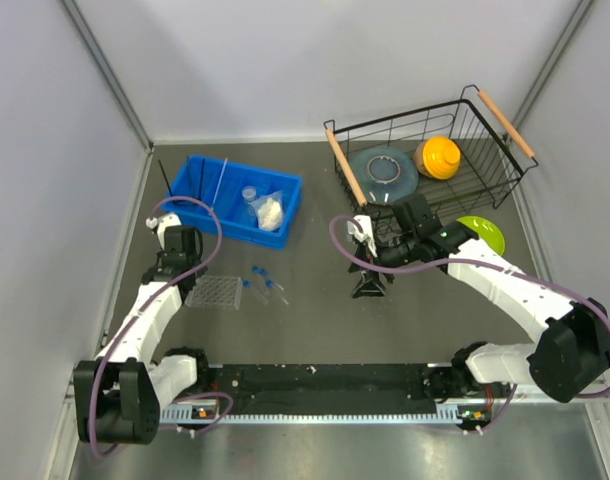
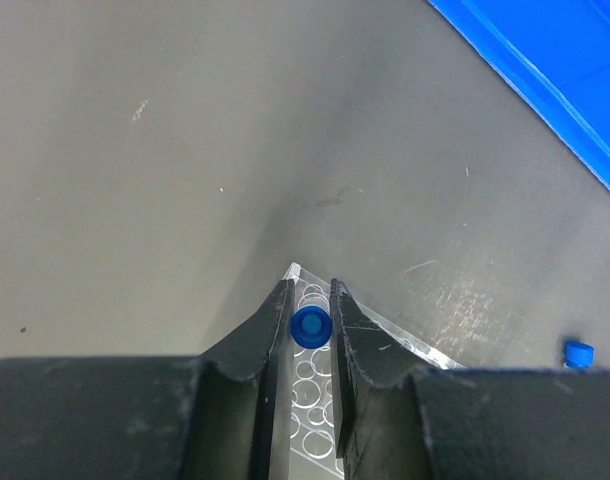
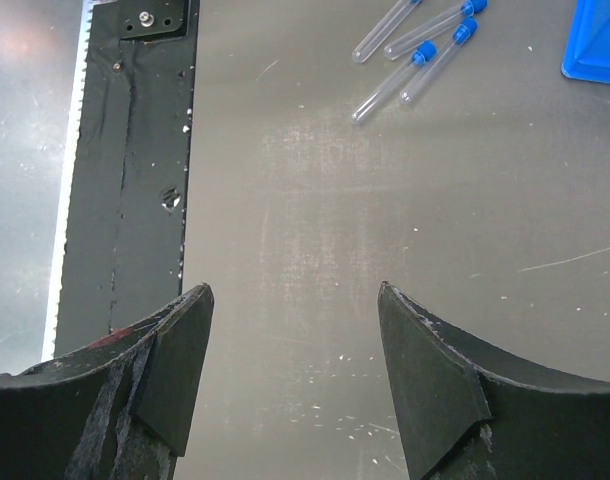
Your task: Organize the chemistry lab equipment
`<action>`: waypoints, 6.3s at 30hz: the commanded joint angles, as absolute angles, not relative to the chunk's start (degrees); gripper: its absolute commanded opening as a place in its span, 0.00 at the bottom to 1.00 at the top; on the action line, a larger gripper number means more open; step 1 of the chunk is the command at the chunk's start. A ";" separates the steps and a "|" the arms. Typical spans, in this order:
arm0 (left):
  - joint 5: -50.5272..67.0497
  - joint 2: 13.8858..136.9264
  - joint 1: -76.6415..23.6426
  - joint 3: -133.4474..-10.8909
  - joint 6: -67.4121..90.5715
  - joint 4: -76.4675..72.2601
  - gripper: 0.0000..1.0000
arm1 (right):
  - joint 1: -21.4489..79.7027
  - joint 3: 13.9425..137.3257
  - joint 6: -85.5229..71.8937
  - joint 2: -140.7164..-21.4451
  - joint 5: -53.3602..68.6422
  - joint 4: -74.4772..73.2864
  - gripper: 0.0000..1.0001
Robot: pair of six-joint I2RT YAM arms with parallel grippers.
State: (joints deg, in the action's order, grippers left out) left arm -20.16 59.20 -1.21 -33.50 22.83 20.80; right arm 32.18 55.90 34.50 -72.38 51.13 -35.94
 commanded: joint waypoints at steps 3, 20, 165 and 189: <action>-18.55 58.89 -0.97 -33.75 26.10 19.77 0.10 | 32.08 56.25 35.16 -70.31 53.09 -34.45 0.68; -17.93 54.24 -0.97 -31.99 27.95 22.23 0.42 | 31.99 56.34 35.16 -70.66 53.17 -34.45 0.68; 36.74 38.76 -9.32 -16.61 64.07 -2.29 0.38 | 52.38 72.16 4.04 -95.80 39.82 -15.03 0.05; -11.67 34.53 -9.32 -31.73 36.92 30.51 0.08 | 52.74 74.71 19.25 -90.53 36.30 -25.13 0.65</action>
State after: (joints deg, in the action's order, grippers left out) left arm 2.90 32.29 -9.47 -29.98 42.72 28.86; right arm 52.45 72.51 14.57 -93.78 35.64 -23.81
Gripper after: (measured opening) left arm 0.200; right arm 0.648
